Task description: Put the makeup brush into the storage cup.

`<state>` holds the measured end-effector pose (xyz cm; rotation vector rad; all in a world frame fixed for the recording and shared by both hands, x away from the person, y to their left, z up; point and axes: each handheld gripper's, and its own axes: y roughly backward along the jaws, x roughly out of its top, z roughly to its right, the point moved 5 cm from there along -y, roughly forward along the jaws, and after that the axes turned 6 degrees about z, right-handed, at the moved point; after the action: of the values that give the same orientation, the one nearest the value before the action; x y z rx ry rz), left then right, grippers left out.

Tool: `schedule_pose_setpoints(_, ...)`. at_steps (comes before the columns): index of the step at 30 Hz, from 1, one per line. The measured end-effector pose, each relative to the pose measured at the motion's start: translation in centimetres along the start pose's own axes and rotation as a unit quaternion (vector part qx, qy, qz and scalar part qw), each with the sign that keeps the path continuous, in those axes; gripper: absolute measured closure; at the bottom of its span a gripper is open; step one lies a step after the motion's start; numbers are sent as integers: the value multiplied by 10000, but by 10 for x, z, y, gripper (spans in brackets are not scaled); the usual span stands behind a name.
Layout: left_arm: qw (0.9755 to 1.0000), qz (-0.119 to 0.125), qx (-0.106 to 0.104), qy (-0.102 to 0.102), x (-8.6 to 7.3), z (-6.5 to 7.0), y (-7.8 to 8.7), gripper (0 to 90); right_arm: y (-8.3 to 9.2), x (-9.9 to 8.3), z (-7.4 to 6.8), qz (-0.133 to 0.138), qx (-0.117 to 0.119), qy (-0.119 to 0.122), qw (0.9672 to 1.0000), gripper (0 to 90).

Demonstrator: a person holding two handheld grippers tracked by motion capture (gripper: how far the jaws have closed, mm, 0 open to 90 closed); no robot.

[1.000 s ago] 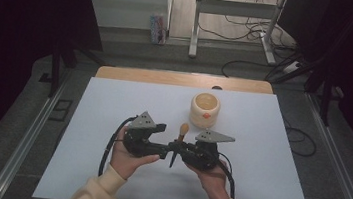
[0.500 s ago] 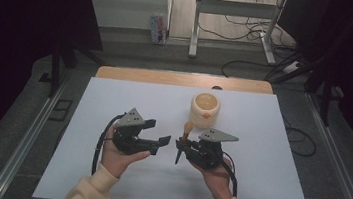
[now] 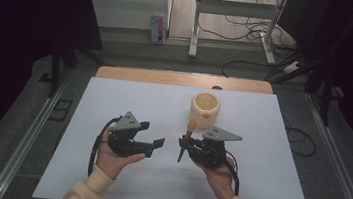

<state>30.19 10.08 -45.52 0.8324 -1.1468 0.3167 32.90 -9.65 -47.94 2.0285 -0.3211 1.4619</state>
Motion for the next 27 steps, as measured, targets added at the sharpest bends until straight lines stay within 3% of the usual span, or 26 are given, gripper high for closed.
schedule_pose_setpoints(13, 9999, -153, 24, -6, -10, -3, 0, 222, 3, 2, 4, 31, -96, 17, 9999, 777)
schedule_pose_setpoints(27, 9990, -317, 290, 96, -33, -21, 16, 220, 8, 7, 10, 121, -179, 17, 9998, 777)
